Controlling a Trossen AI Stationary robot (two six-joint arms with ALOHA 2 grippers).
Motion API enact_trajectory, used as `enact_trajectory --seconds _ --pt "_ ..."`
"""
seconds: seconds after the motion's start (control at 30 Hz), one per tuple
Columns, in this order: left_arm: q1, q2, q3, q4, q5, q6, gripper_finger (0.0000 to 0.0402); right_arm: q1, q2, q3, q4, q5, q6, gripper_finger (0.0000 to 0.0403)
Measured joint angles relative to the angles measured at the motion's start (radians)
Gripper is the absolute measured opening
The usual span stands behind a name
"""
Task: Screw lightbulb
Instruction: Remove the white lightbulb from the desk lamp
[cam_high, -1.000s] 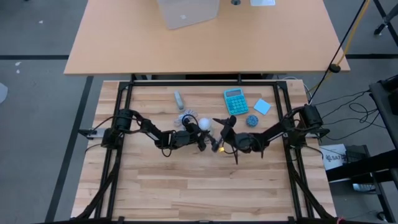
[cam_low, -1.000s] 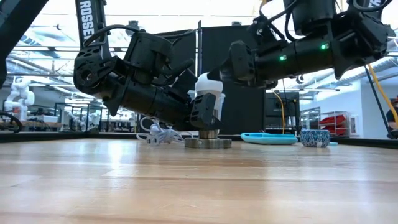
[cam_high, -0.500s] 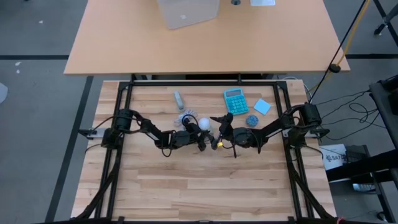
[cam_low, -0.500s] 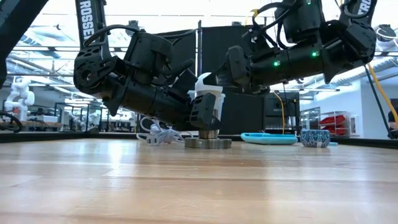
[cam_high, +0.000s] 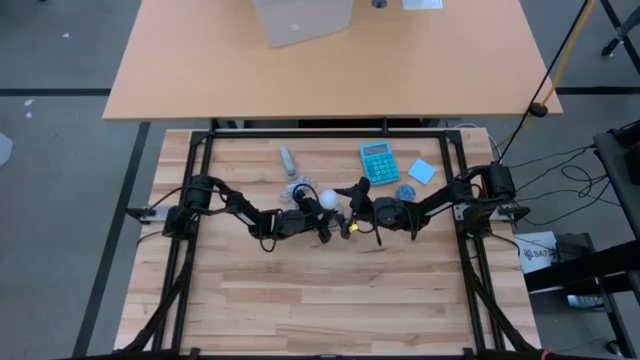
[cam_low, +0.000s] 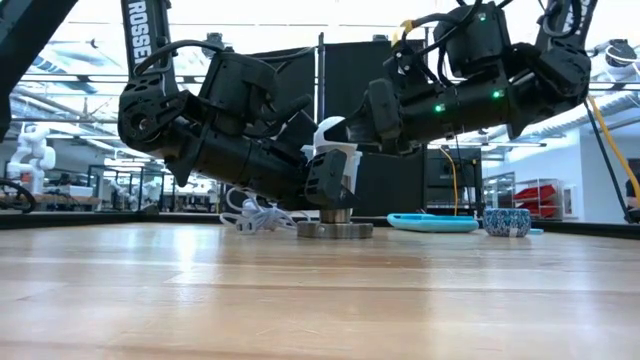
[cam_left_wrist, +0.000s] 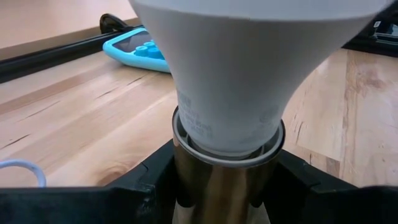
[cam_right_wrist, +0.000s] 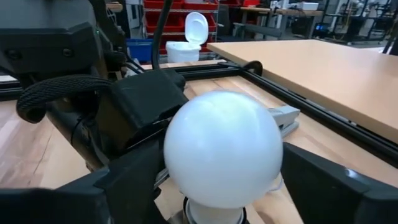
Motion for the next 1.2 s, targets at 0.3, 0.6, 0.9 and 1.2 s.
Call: enact_trajectory --seconds 0.3,0.6,0.9,1.2 --pt "0.000 0.000 -0.001 0.000 0.013 0.010 0.0181 -0.027 0.000 0.000 0.001 -0.094 -0.047 0.0270" --pt "0.000 0.000 -0.002 0.000 0.044 0.025 0.0181 -0.060 -0.004 -0.001 -0.028 -0.240 -0.112 0.0268" --pt "-0.011 0.000 -0.003 -0.007 0.053 0.034 0.0181 -0.114 -0.019 -0.001 -0.089 -0.419 -0.165 0.0273" --pt "-0.020 -0.001 -0.002 -0.010 0.152 0.040 0.0181 -0.203 -0.118 0.000 -0.227 -0.705 -0.199 0.0274"
